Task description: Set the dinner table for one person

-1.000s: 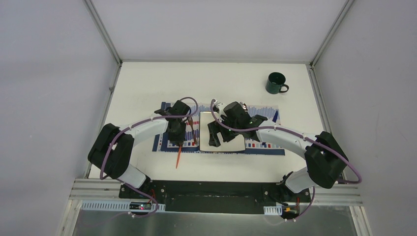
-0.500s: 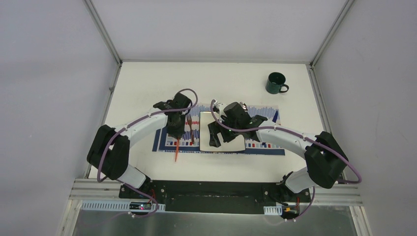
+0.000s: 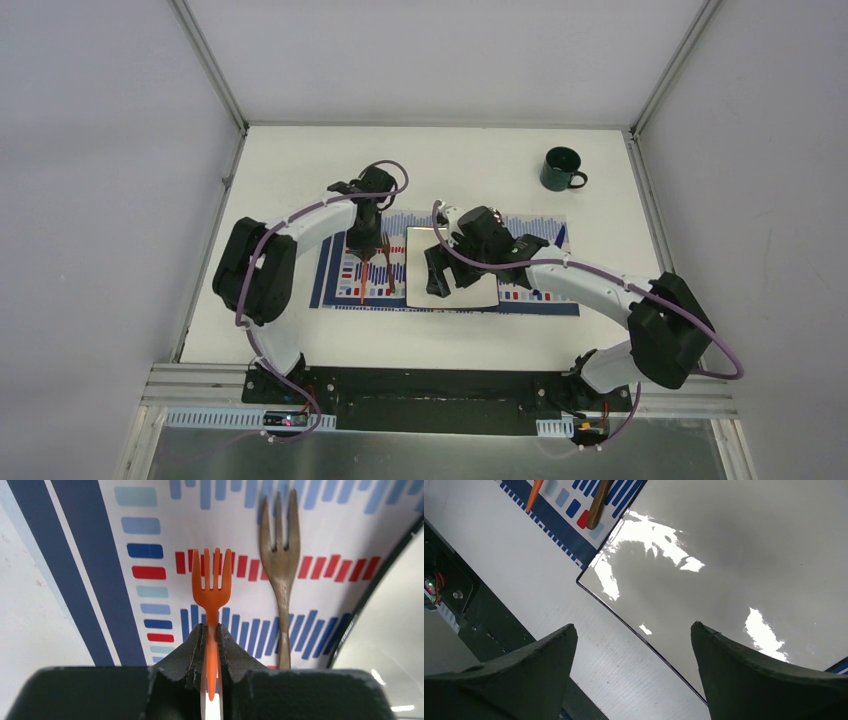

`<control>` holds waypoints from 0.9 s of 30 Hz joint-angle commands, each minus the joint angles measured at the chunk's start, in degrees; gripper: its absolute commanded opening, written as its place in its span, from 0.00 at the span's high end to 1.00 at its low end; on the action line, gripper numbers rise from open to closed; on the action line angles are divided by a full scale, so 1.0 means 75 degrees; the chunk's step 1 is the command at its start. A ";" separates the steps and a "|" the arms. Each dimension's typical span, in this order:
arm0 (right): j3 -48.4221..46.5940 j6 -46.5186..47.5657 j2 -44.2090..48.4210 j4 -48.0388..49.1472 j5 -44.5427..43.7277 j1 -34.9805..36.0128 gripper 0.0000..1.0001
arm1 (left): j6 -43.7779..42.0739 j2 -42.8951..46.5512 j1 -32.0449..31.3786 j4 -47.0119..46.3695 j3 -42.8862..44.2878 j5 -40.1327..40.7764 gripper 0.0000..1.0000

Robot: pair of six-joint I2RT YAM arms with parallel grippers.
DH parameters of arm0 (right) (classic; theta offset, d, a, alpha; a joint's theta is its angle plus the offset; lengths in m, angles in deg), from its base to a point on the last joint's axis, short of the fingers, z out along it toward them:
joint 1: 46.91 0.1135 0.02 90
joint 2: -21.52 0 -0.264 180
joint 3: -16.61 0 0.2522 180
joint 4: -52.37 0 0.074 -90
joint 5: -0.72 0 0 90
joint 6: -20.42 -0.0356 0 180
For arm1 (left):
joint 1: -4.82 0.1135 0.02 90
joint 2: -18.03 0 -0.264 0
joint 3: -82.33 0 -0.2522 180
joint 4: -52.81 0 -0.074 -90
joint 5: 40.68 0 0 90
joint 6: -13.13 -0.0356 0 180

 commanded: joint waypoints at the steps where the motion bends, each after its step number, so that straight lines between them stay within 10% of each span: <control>1: 0.0081 0.0086 0.0403 0.0169 -0.0192 0.0039 0.12 | -0.0326 -0.0358 0.0142 -0.0070 0.0499 0.0122 1.00; 23: -0.0133 0.0114 0.0143 0.0087 -0.0381 0.0029 0.12 | -0.0815 -0.1381 0.0664 -0.0075 0.1108 -0.0160 1.00; 27: -0.0195 0.0085 0.0019 0.0079 -0.0380 0.0032 0.12 | -0.0833 -0.1335 0.0667 -0.0010 0.1076 -0.0263 0.77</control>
